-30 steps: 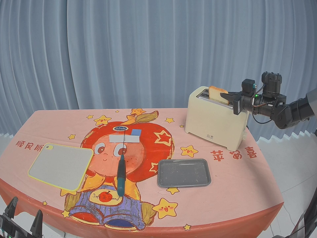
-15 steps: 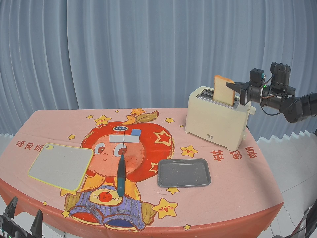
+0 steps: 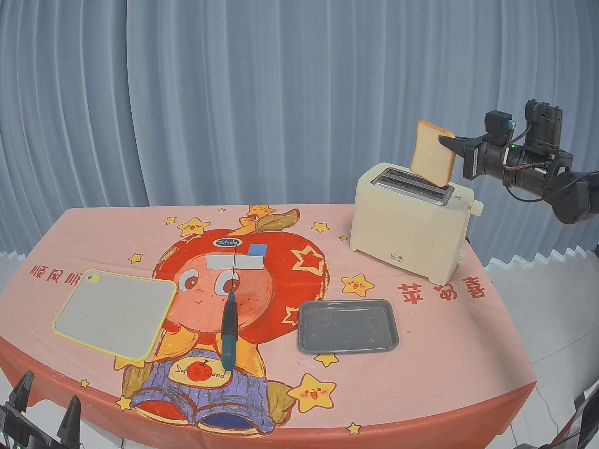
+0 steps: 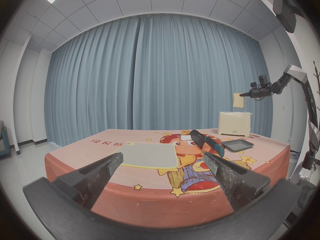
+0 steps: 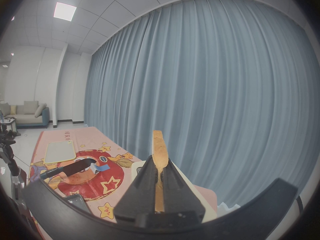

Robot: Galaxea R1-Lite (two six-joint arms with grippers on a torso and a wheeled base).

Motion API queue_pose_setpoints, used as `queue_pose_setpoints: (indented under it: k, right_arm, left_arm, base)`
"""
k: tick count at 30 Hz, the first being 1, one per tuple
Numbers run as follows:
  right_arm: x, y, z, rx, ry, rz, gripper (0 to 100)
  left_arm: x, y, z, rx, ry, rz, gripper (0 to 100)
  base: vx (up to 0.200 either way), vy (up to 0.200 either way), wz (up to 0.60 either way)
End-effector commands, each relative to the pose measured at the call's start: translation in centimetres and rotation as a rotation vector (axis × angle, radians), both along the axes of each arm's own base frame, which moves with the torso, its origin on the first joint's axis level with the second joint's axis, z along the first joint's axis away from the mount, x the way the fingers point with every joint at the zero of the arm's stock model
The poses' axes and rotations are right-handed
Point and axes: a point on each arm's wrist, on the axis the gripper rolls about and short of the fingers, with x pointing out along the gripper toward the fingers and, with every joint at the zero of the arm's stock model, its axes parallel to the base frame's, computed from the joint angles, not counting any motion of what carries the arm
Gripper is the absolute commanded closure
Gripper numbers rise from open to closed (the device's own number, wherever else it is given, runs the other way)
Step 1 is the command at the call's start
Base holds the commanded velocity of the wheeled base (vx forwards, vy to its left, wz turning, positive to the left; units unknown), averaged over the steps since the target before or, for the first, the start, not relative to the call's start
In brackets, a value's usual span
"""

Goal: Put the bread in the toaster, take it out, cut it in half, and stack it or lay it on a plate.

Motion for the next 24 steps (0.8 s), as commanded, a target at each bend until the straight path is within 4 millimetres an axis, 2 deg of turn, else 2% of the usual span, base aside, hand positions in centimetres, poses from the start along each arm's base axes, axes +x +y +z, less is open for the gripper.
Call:
queue_pose_setpoints:
  k: [1, 5, 8, 16, 19, 24]
  right_arm:
    - [-0.8, 0.6, 0.2, -0.005, -0.007, -0.032, 100]
    - [-1.9, 0.6, -0.3, -0.014, 0.016, -0.059, 100]
    - [-2.5, 0.5, 0.2, -0.01, 0.003, -0.059, 100]
    - [-4.2, 0.2, 0.2, -0.01, 0.014, -0.073, 100]
    - [-6.3, -0.1, 0.0, 0.018, 0.045, -0.073, 100]
    - [-7.3, 0.0, -0.1, 0.043, 0.063, -0.068, 100]
  left_arm:
    - [0.1, 0.0, -0.5, 0.0, 0.017, 0.0, 0]
    - [0.1, 0.0, -0.5, 0.0, 0.017, 0.0, 0]
    - [0.1, 0.0, -0.5, 0.0, 0.017, 0.0, 0]
    - [0.1, 0.0, -0.5, 0.0, 0.017, 0.0, 0]
    - [0.1, 0.0, -0.5, 0.0, 0.017, 0.0, 0]
    - [0.1, 0.0, -0.5, 0.0, 0.017, 0.0, 0]
  base:
    - [0.0, 0.0, 0.0]
    - [0.0, 0.0, 0.0]
    - [0.0, 0.0, 0.0]
    - [0.0, 0.0, 0.0]
    - [0.0, 0.0, 0.0]
    - [0.0, 0.0, 0.0]
